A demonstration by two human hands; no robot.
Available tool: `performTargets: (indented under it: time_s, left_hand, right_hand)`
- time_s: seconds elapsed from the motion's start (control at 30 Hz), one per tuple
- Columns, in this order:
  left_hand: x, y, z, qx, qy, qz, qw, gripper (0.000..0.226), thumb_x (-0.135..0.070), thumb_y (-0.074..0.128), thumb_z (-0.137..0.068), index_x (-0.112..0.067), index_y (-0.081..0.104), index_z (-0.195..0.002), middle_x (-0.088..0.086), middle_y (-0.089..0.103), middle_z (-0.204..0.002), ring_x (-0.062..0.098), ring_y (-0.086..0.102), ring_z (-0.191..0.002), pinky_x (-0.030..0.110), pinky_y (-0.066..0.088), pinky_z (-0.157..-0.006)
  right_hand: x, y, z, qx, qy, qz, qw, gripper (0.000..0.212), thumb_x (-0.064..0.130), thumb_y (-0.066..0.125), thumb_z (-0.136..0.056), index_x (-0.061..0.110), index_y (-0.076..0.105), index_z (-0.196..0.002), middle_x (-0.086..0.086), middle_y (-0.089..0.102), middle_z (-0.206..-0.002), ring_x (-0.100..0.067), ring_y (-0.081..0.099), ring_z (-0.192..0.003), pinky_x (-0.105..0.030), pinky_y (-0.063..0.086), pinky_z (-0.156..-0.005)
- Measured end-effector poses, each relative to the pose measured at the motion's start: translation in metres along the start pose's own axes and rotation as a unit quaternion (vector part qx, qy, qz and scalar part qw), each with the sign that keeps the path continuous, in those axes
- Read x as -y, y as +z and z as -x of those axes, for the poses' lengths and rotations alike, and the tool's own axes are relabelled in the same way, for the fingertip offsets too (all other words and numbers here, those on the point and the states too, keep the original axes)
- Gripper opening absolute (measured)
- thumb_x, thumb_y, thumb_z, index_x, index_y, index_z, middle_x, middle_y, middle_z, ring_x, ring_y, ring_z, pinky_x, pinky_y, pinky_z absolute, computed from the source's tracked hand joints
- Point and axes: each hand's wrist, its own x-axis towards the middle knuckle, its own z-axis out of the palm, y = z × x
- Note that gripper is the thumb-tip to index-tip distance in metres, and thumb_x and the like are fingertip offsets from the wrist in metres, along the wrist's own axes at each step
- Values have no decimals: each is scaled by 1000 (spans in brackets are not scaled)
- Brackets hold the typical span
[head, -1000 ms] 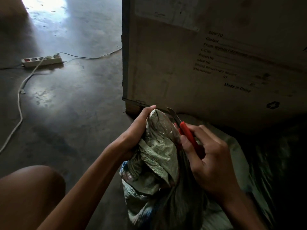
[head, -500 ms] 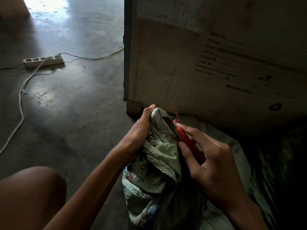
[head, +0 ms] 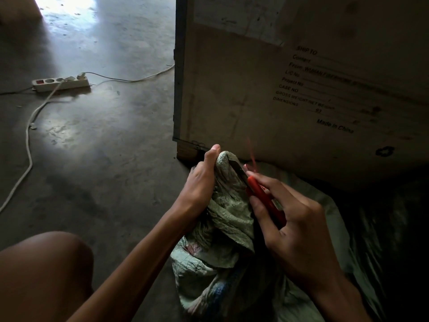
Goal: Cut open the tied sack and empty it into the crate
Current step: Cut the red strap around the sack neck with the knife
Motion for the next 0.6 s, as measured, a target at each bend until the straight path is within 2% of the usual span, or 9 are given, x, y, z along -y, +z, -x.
performTargets:
  time_s: [0.07,0.13,0.17,0.23,0.27,0.33,0.4,0.5,0.6]
  left_hand:
    - [0,-1,0,1,6,-5,1000,91,-81,33,-72,-34,40,-150,1,41,-158,17,38,-146,47,30,-121]
    - [-1,-3,0,-3,15,-8,1000,79,-75,34,-83,-33,42,-150,0,43,-157,16,39,-145,46,30,-121]
    - [-1,-3,-1,-8,13,-8,1000,75,-73,35,-86,-32,44,-149,0,46,-155,17,42,-143,46,32,-120]
    - [-1,-6,-2,-13,-4,-1,1000,81,-77,38,-78,-31,54,-142,3,55,-147,20,51,-135,48,38,-116]
    - [-1,-8,-3,-15,-8,6,1000,81,-79,40,-75,-29,62,-134,7,61,-140,23,57,-130,50,43,-112]
    - [-1,-14,-4,-25,-4,11,1000,60,-76,41,-79,-31,74,-101,15,71,-120,30,66,-115,58,49,-103]
    - [-4,-21,-5,-40,9,6,999,53,-76,40,-83,-34,73,-80,18,73,-110,34,69,-108,60,52,-98]
    - [-8,-31,-8,-49,27,4,998,62,-82,42,-72,-30,74,-80,19,72,-109,35,70,-105,61,53,-96]
    - [-13,-36,-6,-47,37,-6,998,66,-80,42,-74,-22,72,-86,20,72,-109,34,69,-105,57,55,-95]
  right_hand:
    - [-1,0,0,3,-1,5,1000,37,18,68,-95,22,66,-131,10,72,-114,3,67,-102,-11,51,-85]
    - [-3,0,1,10,-1,13,1000,39,19,67,-96,23,65,-134,8,71,-103,-1,68,-90,-16,53,-75]
    - [-4,0,1,15,-1,21,1000,40,22,65,-96,25,64,-136,9,68,-95,-2,66,-81,-14,50,-68]
    - [-6,-1,1,26,-2,42,999,43,26,63,-96,27,63,-138,11,61,-85,-2,60,-71,-8,41,-60]
    - [-8,-1,2,33,-3,49,998,43,25,64,-96,28,62,-139,12,58,-82,-2,57,-68,-7,38,-60]
    - [-11,-2,3,51,-1,60,997,45,24,68,-95,31,61,-139,13,54,-80,-2,54,-65,-9,35,-59]
    - [-15,-4,4,72,1,71,995,45,26,68,-96,34,61,-139,13,51,-78,-3,52,-63,-11,34,-57]
    - [-20,-4,6,107,5,100,989,42,37,59,-96,40,60,-138,14,52,-77,-2,52,-62,-14,35,-54]
    - [-21,-6,7,127,22,100,987,41,45,53,-94,42,62,-134,16,55,-78,-1,55,-64,-13,35,-54]
